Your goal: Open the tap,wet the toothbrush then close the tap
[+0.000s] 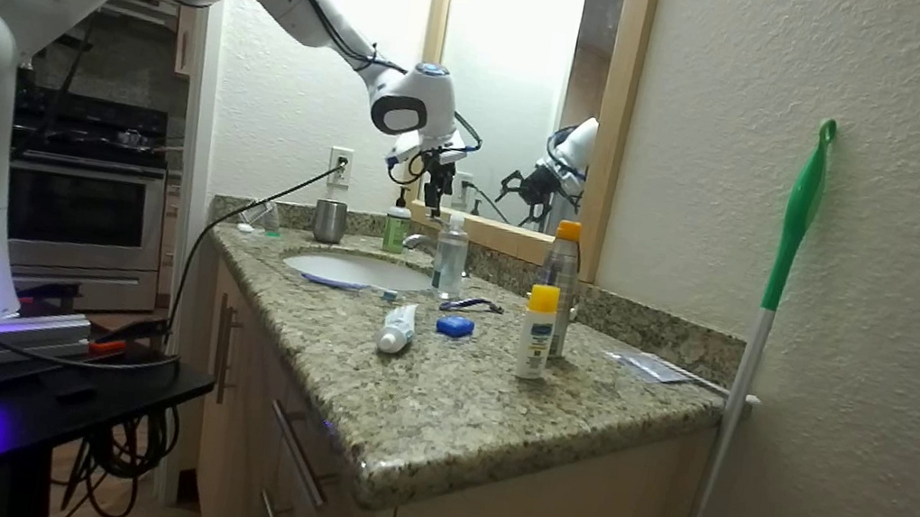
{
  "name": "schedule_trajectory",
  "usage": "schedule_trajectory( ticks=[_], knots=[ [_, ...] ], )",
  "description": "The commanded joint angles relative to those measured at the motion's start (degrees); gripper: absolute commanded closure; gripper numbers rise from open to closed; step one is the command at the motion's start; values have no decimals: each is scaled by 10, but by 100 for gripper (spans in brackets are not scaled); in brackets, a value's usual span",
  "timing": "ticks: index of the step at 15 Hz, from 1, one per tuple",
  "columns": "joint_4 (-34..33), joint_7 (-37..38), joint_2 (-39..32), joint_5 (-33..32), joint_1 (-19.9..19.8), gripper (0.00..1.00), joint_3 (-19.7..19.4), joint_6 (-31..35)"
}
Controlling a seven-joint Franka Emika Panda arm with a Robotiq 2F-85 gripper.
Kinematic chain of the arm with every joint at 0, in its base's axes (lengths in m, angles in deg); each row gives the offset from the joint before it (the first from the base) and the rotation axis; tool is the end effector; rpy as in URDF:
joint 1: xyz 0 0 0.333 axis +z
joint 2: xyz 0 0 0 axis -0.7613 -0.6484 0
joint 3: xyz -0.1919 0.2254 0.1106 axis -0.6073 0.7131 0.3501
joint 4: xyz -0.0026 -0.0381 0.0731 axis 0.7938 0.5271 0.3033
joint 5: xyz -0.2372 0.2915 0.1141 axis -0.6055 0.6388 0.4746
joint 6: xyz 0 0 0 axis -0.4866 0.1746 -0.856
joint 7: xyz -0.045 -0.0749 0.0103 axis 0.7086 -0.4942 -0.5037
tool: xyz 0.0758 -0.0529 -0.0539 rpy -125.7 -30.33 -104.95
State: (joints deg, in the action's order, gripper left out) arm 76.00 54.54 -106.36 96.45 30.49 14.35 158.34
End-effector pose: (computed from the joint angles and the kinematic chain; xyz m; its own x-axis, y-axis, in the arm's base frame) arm 0.6888 -0.3002 0.3506 0.1934 -0.9801 0.0457 -0.7808 -0.1820 -0.5977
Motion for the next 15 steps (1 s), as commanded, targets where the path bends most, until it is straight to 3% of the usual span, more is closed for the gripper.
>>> schedule_trajectory(
  ticks=[1, 8, 15],
  knots=[
    [-29, -10, -20, 14, -14, 0, 9, -81],
    [-65, 20, -38, 6, -15, 0, -12, -147],
    [-65, 35, -29, 2, -8, 0, -20, -142]
  ],
)
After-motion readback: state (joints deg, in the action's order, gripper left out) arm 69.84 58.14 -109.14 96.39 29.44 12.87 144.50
